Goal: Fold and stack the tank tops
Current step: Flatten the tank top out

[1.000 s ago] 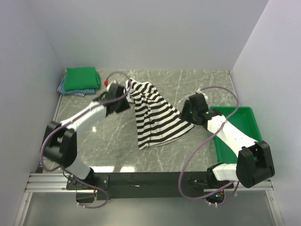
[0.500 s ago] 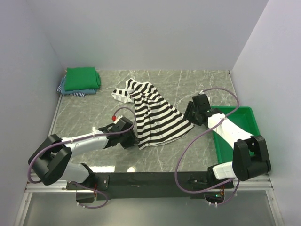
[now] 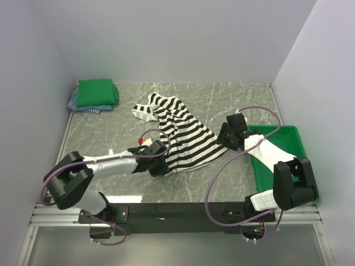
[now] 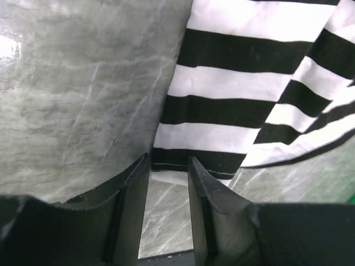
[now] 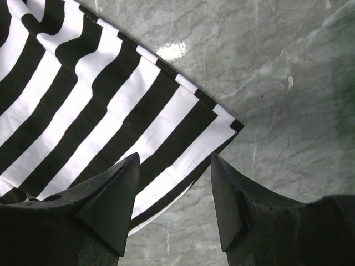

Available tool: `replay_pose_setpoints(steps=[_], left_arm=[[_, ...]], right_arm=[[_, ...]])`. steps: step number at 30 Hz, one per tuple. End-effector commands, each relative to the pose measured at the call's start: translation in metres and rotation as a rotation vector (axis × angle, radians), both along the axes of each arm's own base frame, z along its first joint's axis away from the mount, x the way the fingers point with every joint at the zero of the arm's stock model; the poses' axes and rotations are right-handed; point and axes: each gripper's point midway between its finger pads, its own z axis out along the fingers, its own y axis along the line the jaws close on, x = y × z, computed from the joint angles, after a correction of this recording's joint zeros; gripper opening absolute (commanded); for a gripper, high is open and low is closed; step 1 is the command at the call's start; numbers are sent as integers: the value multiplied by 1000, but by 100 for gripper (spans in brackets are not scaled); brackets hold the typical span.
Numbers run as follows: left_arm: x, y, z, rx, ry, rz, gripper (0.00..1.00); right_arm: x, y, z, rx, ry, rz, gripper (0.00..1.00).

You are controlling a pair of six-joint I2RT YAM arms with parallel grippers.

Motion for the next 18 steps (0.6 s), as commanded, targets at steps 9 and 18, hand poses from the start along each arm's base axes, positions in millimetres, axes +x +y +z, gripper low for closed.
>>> replay_pose_setpoints(steps=[9,18], left_arm=[[7,12,-3,157,-7,54,27],[6,10,-11,177,1,22,23]], right_arm=[[8,1,9,26,-46,-1,61],[7,2,9,31,-47,6,61]])
